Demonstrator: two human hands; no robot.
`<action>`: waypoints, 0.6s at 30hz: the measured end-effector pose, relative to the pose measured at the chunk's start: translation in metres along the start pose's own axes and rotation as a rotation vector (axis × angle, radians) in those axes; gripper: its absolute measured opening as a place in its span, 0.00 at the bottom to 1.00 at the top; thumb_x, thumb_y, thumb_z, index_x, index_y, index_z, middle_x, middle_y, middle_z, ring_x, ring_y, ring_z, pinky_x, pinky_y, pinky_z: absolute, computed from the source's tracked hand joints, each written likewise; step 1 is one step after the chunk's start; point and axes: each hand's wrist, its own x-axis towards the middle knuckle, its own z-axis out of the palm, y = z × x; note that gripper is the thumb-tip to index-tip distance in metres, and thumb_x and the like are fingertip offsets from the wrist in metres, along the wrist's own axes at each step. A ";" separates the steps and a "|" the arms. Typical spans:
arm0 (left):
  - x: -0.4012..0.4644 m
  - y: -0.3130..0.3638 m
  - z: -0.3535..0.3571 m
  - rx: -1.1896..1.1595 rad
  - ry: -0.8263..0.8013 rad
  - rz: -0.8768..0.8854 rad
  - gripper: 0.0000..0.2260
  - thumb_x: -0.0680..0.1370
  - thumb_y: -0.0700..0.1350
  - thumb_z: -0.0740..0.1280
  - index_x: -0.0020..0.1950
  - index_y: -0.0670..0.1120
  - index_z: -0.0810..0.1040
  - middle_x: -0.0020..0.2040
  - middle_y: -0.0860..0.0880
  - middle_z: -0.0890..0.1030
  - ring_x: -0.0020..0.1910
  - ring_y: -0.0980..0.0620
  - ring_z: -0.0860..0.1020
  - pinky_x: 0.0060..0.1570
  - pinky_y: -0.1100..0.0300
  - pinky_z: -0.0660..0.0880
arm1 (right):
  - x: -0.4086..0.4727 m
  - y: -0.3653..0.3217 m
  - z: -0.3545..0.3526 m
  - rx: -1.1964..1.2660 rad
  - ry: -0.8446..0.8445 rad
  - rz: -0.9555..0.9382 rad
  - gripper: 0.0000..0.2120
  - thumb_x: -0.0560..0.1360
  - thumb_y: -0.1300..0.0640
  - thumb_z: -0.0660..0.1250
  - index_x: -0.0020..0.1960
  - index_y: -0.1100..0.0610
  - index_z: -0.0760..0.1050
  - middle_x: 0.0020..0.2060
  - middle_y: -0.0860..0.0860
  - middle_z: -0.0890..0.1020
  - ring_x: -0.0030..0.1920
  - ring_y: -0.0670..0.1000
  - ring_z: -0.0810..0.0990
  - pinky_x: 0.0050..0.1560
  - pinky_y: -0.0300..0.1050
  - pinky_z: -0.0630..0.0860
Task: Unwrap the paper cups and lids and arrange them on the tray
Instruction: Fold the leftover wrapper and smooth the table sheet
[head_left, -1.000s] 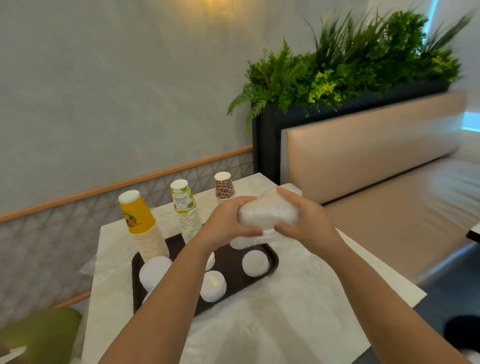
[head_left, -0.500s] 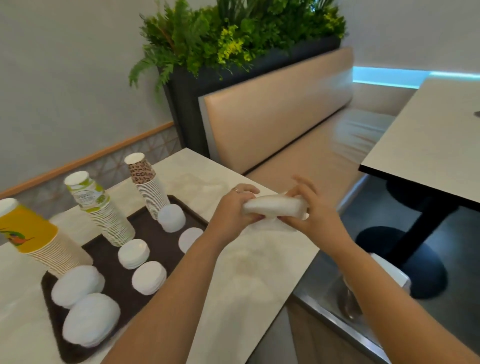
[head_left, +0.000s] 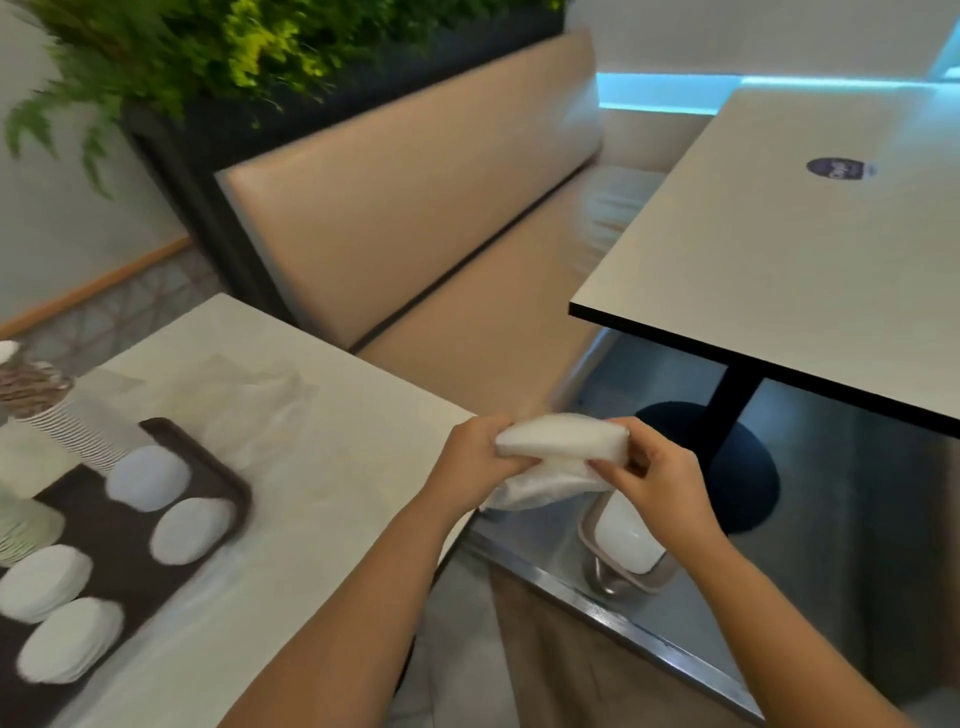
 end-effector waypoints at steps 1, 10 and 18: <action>0.008 -0.003 0.013 -0.010 -0.036 -0.006 0.06 0.69 0.44 0.74 0.42 0.49 0.78 0.35 0.54 0.78 0.38 0.58 0.75 0.36 0.65 0.69 | 0.001 0.013 -0.007 -0.007 0.003 0.013 0.19 0.70 0.64 0.73 0.49 0.41 0.74 0.42 0.47 0.81 0.44 0.44 0.78 0.45 0.35 0.76; 0.057 -0.082 0.144 -0.037 -0.260 -0.282 0.20 0.76 0.39 0.68 0.66 0.46 0.68 0.60 0.50 0.74 0.56 0.53 0.76 0.57 0.62 0.73 | -0.005 0.163 -0.036 -0.149 0.145 0.225 0.17 0.72 0.67 0.70 0.52 0.47 0.76 0.43 0.41 0.76 0.45 0.44 0.76 0.42 0.28 0.72; 0.083 -0.192 0.258 0.288 -0.352 -0.292 0.17 0.79 0.35 0.60 0.67 0.45 0.71 0.66 0.46 0.71 0.65 0.48 0.70 0.63 0.64 0.64 | 0.015 0.281 -0.004 -0.382 0.047 0.223 0.20 0.68 0.69 0.72 0.54 0.51 0.76 0.47 0.46 0.75 0.38 0.46 0.74 0.36 0.28 0.69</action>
